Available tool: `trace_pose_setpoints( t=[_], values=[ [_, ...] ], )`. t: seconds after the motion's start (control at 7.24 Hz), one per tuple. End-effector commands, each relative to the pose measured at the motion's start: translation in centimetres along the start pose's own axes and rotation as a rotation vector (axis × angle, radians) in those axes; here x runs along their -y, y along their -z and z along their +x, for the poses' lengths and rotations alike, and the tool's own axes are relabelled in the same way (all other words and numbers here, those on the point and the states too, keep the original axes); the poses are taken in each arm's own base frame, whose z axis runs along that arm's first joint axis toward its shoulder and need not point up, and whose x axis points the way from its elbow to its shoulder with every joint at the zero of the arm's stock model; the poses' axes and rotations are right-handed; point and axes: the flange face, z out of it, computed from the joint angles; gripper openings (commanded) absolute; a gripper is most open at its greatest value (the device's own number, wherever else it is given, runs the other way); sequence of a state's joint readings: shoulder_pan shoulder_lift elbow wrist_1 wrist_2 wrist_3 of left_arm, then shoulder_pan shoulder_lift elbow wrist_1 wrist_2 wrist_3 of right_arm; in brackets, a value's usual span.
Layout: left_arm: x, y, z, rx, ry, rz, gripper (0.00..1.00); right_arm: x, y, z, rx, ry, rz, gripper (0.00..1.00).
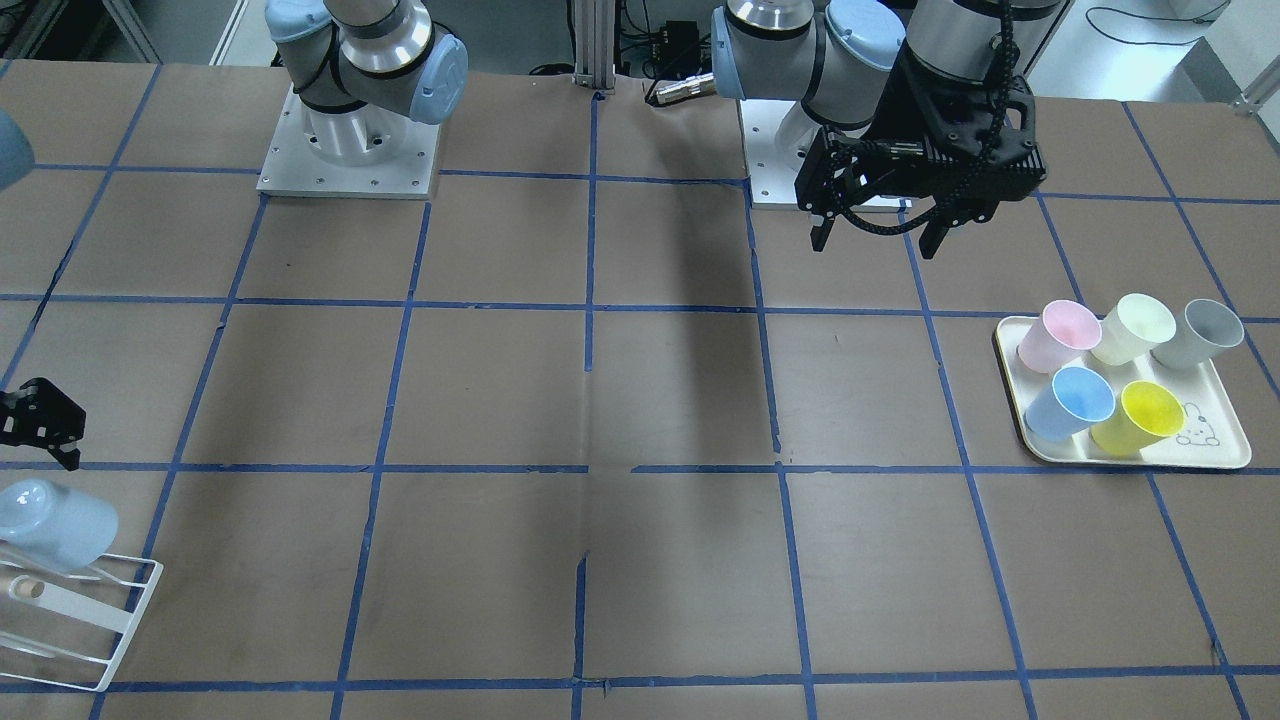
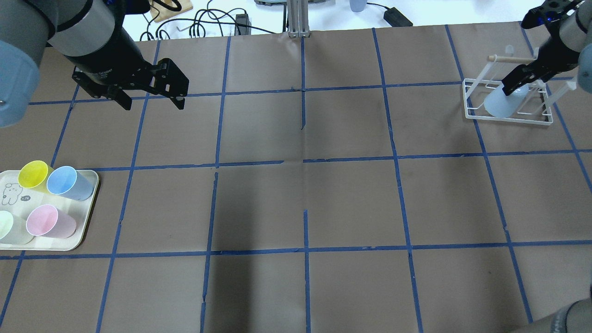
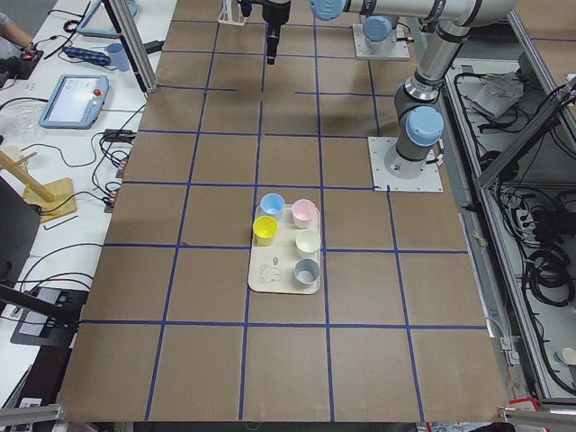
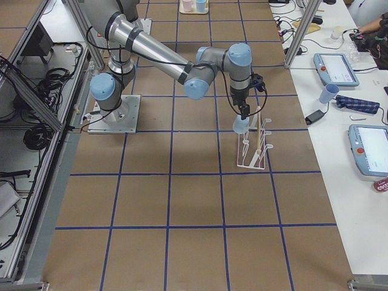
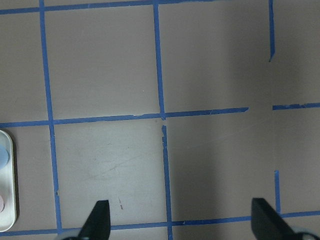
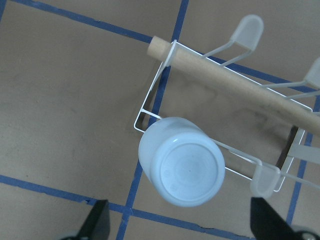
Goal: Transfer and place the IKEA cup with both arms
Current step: 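Lower the right gripper around the light blue cup on the rack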
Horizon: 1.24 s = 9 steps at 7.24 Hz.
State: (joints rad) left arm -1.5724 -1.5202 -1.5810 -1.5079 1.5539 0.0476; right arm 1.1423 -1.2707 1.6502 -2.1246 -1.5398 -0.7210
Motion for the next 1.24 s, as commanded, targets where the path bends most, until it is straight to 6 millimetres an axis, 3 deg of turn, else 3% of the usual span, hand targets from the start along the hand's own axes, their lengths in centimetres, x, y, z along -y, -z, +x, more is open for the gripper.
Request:
trace_pose_setpoints(
  t=[0.0, 0.83, 1.11],
  values=[
    [0.0, 0.0, 0.0, 0.000, 0.000, 0.000, 1.00, 0.1, -1.9, 0.3, 0.014, 0.012, -0.021, 1.00],
    [0.1, 0.2, 0.0, 0.000, 0.000, 0.004, 1.00, 0.4, -5.3, 0.7, 0.041, 0.028, -0.046, 1.00],
    [0.1, 0.2, 0.1, 0.000, -0.002, 0.004, 1.00, 0.8, -5.2, 0.9, 0.040, 0.028, -0.040, 1.00]
  ],
)
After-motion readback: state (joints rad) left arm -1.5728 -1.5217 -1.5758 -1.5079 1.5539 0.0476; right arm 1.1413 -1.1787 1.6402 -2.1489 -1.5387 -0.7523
